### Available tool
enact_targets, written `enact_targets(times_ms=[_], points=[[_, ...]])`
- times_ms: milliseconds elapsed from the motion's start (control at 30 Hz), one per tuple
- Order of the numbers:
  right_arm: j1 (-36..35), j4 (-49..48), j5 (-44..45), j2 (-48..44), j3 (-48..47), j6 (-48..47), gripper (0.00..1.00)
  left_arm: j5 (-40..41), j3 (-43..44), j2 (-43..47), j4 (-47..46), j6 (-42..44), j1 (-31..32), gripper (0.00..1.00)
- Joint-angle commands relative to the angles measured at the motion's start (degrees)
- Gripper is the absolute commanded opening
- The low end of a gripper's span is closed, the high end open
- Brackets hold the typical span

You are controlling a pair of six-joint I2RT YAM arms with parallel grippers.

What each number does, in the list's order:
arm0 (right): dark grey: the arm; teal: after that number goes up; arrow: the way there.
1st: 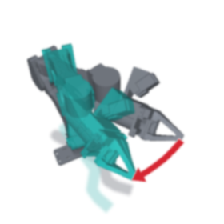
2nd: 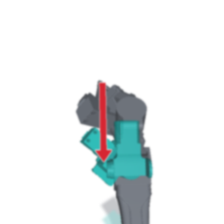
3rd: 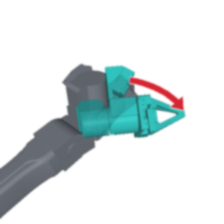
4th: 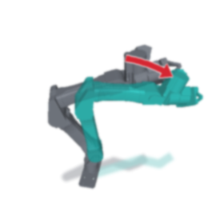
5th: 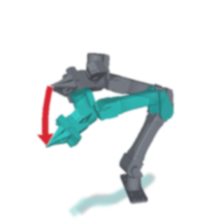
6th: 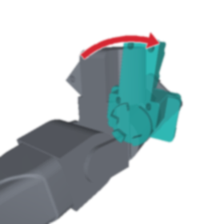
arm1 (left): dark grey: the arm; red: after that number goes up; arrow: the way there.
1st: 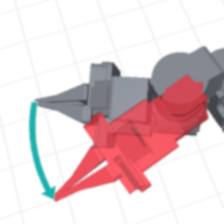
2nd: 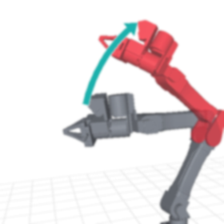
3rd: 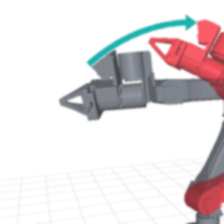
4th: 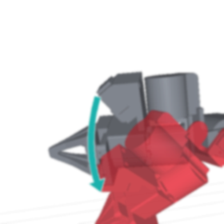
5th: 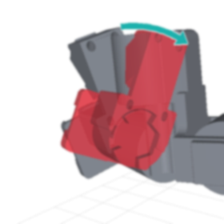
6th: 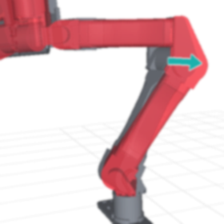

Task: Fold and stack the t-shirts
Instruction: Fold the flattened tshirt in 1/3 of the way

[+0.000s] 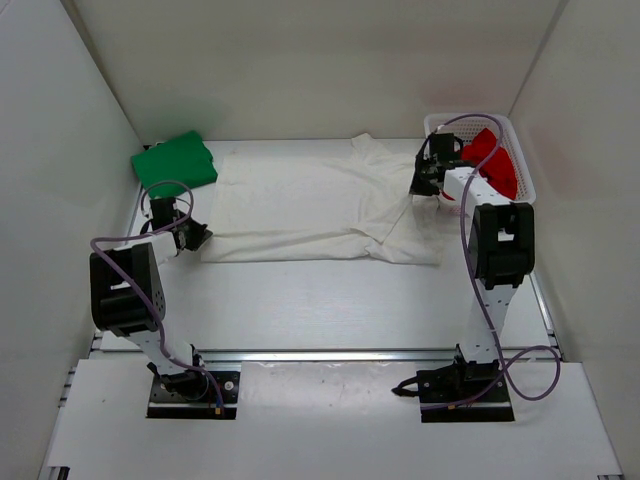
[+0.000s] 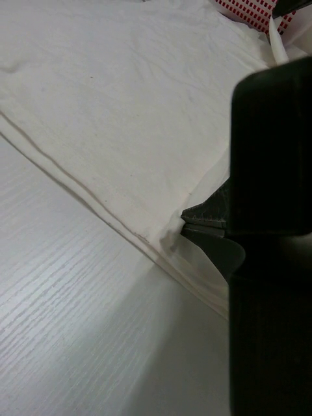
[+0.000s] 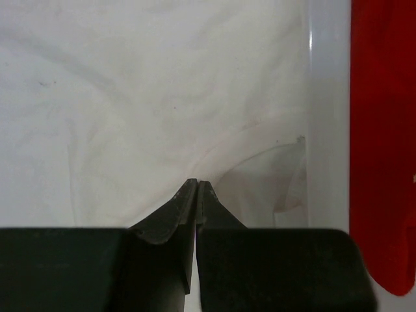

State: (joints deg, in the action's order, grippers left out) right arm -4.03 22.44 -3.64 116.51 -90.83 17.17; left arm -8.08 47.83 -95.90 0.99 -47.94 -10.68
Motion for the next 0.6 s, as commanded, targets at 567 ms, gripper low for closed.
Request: enact_targets(times_ms=[567], points=[[1.13,-4.16,4.08,-2.43,2.23,1.55,0.01,-0.45,10.34,-7.27,3.21,3.21,0.31,0.18]])
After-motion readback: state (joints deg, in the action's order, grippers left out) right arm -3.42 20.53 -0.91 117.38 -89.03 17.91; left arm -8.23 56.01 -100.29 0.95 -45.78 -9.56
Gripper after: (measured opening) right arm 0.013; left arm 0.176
